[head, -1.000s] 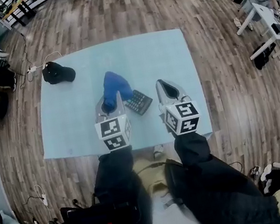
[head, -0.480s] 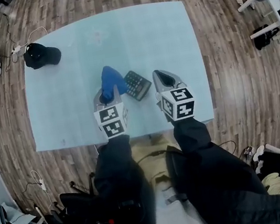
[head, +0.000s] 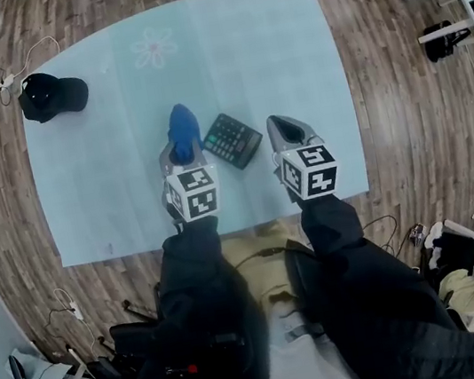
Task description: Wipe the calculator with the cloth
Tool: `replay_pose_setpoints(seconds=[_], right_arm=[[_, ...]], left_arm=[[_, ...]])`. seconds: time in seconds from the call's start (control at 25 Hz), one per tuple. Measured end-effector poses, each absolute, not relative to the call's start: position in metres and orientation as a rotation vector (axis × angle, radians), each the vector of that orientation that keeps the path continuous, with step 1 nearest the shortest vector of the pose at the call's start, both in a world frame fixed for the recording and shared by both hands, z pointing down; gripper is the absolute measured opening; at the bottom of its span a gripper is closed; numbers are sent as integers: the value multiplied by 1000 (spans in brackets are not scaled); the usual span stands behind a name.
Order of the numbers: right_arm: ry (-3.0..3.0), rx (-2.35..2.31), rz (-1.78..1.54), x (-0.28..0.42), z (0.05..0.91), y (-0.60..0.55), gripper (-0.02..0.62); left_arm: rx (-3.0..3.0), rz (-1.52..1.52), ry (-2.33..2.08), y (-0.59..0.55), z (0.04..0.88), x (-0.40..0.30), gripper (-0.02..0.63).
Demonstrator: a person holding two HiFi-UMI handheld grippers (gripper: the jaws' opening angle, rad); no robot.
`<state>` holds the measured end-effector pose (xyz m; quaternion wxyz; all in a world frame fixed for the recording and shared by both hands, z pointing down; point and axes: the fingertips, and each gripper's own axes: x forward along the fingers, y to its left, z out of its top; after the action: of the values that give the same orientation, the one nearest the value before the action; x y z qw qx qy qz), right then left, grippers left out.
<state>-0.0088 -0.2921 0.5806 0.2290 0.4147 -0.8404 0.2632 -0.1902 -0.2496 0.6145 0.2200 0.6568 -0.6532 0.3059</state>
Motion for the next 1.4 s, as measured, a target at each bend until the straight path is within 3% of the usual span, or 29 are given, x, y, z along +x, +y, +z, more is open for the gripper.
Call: replay_pose_setpoints(seconds=[0.48,0.88,1.4], right_arm=[[-2208,1176,761,5,615,-308,0],[-2155,1197,821,20,631,-301,-1],[-2159,1237,856,41,628,-291,-1]], left_arm=[[1953,1213,-1471,-265,692,-144,55],[1998,1151,-1117,-235,733,-79,55],[2111,943,-662,-184,697,-11,56]])
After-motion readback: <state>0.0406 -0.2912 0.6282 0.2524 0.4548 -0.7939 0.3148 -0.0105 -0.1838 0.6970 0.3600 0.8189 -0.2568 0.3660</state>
